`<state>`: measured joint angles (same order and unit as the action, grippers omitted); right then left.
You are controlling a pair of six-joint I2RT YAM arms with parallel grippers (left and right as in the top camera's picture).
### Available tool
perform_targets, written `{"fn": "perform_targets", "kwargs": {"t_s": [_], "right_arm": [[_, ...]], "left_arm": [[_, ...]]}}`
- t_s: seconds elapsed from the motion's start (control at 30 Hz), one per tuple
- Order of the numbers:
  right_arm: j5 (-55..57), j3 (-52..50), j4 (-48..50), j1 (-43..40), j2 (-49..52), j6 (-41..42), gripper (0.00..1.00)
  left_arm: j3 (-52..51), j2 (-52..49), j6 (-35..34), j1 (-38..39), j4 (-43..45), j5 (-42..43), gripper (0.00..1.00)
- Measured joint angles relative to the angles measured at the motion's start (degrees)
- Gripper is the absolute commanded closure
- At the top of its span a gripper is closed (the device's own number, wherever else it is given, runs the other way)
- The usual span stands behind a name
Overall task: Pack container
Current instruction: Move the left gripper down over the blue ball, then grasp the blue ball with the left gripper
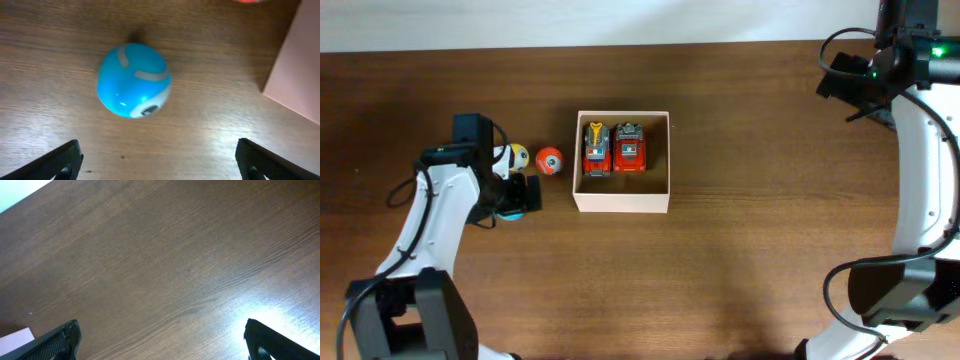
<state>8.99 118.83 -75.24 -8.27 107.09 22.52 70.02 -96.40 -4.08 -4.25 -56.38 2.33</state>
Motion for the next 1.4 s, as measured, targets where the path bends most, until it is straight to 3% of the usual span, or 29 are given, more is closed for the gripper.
{"fn": "perform_targets", "kwargs": {"t_s": [0.63, 0.77, 0.93, 1.1, 1.4], "right_arm": [[0.0, 0.0, 0.0, 0.0, 0.0, 0.0, 0.01], [0.0, 0.0, 0.0, 0.0, 0.0, 0.0, 0.01], [0.0, 0.0, 0.0, 0.0, 0.0, 0.0, 0.01], [0.0, 0.0, 0.0, 0.0, 0.0, 0.0, 0.01], [0.0, 0.0, 0.0, 0.0, 0.0, 0.0, 0.01]], "left_arm": [[0.0, -10.8, 0.0, 0.0, 6.9, -1.7, 0.00], [0.0, -13.8, 0.0, 0.0, 7.7, -1.7, 0.11], [0.0, -14.8, 0.2, 0.0, 8.3, -2.3, 0.43], [0.1, -14.8, 0.0, 0.0, 8.5, -2.6, 0.49], [0.2, -14.9, 0.0, 0.0, 7.9, -2.1, 0.48]]}}
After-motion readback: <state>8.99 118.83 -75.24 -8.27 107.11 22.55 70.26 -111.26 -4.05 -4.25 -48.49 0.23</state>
